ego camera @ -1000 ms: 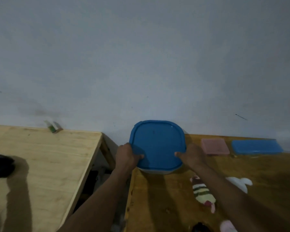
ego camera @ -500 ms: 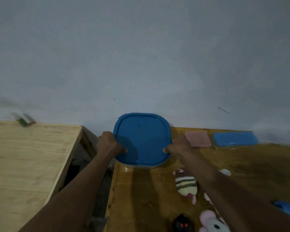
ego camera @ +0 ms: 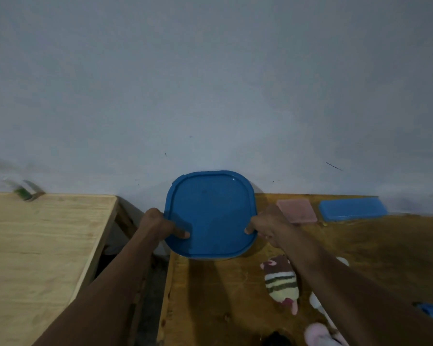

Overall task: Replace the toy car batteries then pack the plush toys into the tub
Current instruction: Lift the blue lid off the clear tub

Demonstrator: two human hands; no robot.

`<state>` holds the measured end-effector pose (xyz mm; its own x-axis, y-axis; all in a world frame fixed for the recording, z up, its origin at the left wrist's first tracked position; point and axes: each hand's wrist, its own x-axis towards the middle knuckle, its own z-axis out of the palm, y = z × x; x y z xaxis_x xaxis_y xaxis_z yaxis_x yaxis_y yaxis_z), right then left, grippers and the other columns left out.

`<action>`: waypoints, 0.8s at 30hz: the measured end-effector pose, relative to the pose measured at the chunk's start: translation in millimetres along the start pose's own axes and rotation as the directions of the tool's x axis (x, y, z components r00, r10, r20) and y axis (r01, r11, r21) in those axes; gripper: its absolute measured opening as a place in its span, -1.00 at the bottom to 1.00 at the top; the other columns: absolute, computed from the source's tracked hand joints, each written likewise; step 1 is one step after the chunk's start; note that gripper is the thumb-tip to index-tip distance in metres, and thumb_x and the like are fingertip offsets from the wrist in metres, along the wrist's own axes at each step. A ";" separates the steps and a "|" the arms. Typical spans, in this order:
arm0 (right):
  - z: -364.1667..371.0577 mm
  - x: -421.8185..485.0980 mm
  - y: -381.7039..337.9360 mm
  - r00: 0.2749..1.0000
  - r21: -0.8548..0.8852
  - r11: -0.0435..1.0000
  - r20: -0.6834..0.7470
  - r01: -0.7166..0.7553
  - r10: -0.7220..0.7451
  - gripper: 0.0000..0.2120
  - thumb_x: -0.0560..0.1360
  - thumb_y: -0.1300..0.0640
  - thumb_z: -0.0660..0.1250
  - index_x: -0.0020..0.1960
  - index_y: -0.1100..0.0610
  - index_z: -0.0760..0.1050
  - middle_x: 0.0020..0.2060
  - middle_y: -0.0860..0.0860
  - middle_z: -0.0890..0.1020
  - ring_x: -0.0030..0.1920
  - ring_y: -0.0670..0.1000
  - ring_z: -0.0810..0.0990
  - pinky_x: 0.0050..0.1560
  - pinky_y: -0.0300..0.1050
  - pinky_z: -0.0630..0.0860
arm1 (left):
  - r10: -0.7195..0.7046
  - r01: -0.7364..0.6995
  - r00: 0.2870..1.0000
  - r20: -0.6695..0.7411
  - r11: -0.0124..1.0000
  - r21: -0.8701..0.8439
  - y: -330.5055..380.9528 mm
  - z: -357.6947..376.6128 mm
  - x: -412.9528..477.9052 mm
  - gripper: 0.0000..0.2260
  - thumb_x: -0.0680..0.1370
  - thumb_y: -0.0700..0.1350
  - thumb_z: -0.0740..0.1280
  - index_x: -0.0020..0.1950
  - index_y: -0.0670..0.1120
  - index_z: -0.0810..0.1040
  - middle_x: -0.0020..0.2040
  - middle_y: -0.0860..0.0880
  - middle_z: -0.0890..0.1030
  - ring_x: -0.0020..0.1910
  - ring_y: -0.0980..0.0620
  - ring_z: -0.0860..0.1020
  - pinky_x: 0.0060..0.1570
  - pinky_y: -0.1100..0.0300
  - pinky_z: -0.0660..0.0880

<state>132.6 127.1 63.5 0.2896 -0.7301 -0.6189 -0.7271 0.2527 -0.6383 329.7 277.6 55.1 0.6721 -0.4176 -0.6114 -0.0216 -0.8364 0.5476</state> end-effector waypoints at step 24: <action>-9.0 -98.1 56.5 0.875 -0.059 0.887 -0.146 0.458 -0.461 -0.46 0.45 0.28 0.41 0.38 0.01 0.40 0.09 -0.11 0.59 0.04 -0.09 0.53 -0.09 -0.27 0.46 | 0.574 -0.564 0.802 -0.165 0.819 0.109 -59.5 7.0 -87.8 -0.09 0.26 -0.03 0.62 0.50 -0.05 0.22 0.24 -0.08 0.51 0.21 -0.10 0.47 0.02 -0.09 0.60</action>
<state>57.5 207.2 92.2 0.4981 -0.8481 -0.1805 -0.5494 -0.1477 -0.8224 266.9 361.6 72.1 0.6485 -0.7568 -0.0820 -0.4775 -0.4883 0.7305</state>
